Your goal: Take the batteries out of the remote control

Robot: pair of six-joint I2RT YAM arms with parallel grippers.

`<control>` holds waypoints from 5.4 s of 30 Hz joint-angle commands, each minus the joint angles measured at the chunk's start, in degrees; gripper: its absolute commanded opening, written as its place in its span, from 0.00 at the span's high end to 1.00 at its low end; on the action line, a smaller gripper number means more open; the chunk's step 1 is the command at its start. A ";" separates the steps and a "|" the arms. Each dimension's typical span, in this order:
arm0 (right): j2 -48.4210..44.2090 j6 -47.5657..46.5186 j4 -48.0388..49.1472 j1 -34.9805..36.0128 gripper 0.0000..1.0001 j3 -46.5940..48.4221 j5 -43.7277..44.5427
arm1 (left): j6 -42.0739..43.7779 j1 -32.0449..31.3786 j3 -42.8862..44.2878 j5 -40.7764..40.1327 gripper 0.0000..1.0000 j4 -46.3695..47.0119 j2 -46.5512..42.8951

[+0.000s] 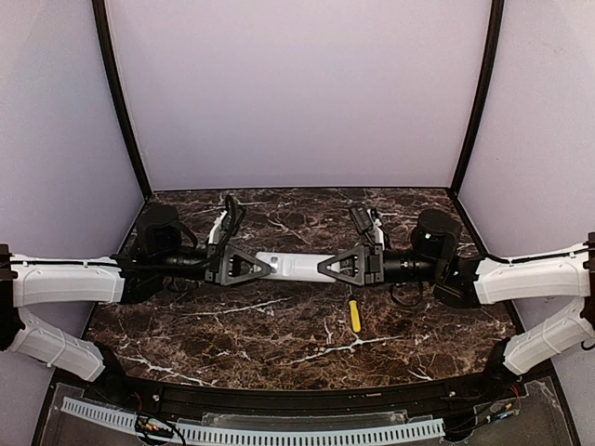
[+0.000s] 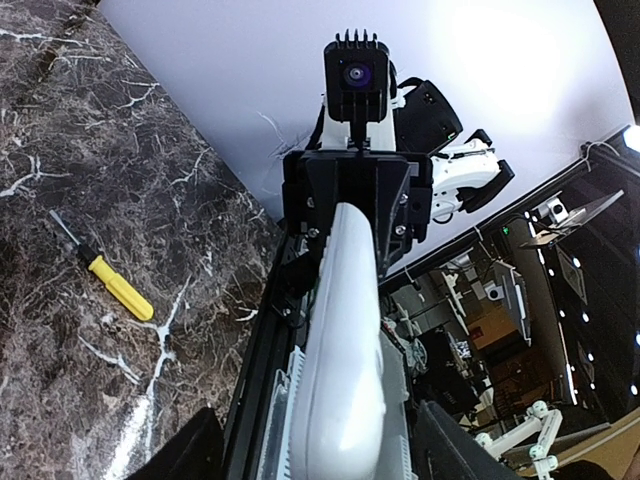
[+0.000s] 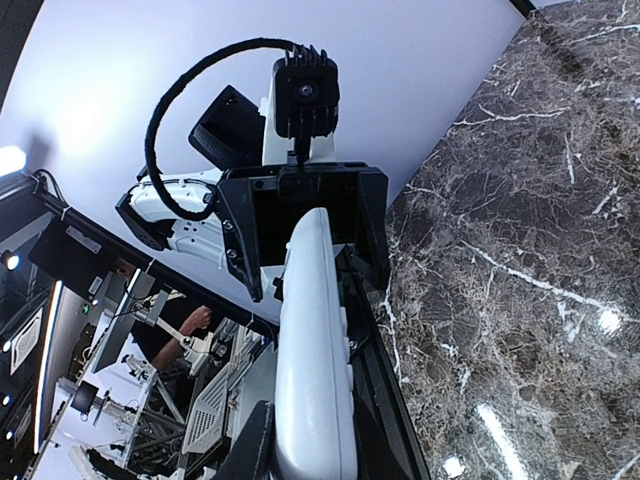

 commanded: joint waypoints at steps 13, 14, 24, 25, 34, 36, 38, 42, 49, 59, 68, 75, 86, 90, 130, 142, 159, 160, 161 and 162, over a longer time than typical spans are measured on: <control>2.86 0.82 -0.96 1.47 1.00 2.36 -0.67 | -3.53 -1.58 1.32 -1.41 0.48 6.23 5.24; 3.02 0.82 -0.95 1.42 1.00 2.40 -0.73 | -3.62 -1.67 1.37 -1.28 0.49 6.64 5.33; 4.34 1.13 -0.97 1.47 1.00 2.64 -0.76 | -3.48 -1.94 1.32 -1.00 0.55 6.49 5.88; 4.43 1.17 -0.85 1.47 1.00 2.62 -0.76 | -3.46 -1.91 1.28 -0.99 0.56 6.49 6.00; 4.32 1.20 0.36 1.48 1.00 2.36 -0.84 | -3.95 -2.51 1.48 -0.99 0.61 6.93 6.94; 4.12 1.15 0.53 1.55 1.00 2.25 -0.76 | -4.05 -2.63 1.57 -0.98 0.61 6.95 7.11; 3.74 1.06 0.74 1.52 1.00 1.98 -0.24 | -4.06 -2.74 1.58 -0.98 0.59 6.96 7.29; 3.24 0.79 0.32 1.56 1.00 1.78 0.43 | -4.08 -2.95 1.51 -1.05 0.57 7.20 7.61; 3.14 0.79 0.49 1.55 1.00 1.34 0.18 | -4.06 -3.40 1.86 -1.15 0.68 7.67 8.15; 3.03 0.69 1.40 1.60 1.00 0.26 -0.47 | -3.61 -3.64 2.82 -1.04 0.91 7.22 8.52; -0.15 -5.91 -12.06 1.55 0.80 3.25 3.19 | -1.20 -3.64 3.38 -1.98 1.00 4.48 7.41; -3.88 -11.72 -24.58 1.25 0.22 7.52 9.16 | 7.76 -3.64 8.54 -2.04 1.00 -8.52 6.50; -11.93 -15.46 -33.25 -0.62 0.02 7.89 16.84 | 25.10 -2.15 18.37 -8.86 1.00 -27.45 4.53; -13.86 -15.91 -34.77 -0.77 0.02 8.07 19.29 | 31.61 -1.59 20.91 -14.85 1.00 -32.54 3.44; 0.09 -16.61 -24.80 0.42 0.09 23.72 20.22 | 8.95 2.40 23.16 -15.97 1.00 -22.21 5.95; 3.60 -15.07 -29.57 1.85 0.11 28.09 23.63 | 8.23 2.47 22.32 -15.38 1.00 -21.90 5.17; 3.38 -15.74 -32.19 2.52 0.12 28.01 26.39 | 7.85 2.43 21.80 -13.72 1.00 -20.29 4.88; 3.47 -15.73 -32.29 2.52 0.12 28.15 26.34 | 7.81 2.47 21.71 -13.63 1.00 -20.07 4.94; 3.59 -15.85 -32.33 2.58 0.12 28.18 26.27 | 7.72 2.46 21.67 -13.50 1.00 -19.96 4.91; 3.73 -15.92 -32.37 2.53 0.12 28.30 26.32 | 7.65 2.49 21.69 -13.44 1.00 -19.77 4.90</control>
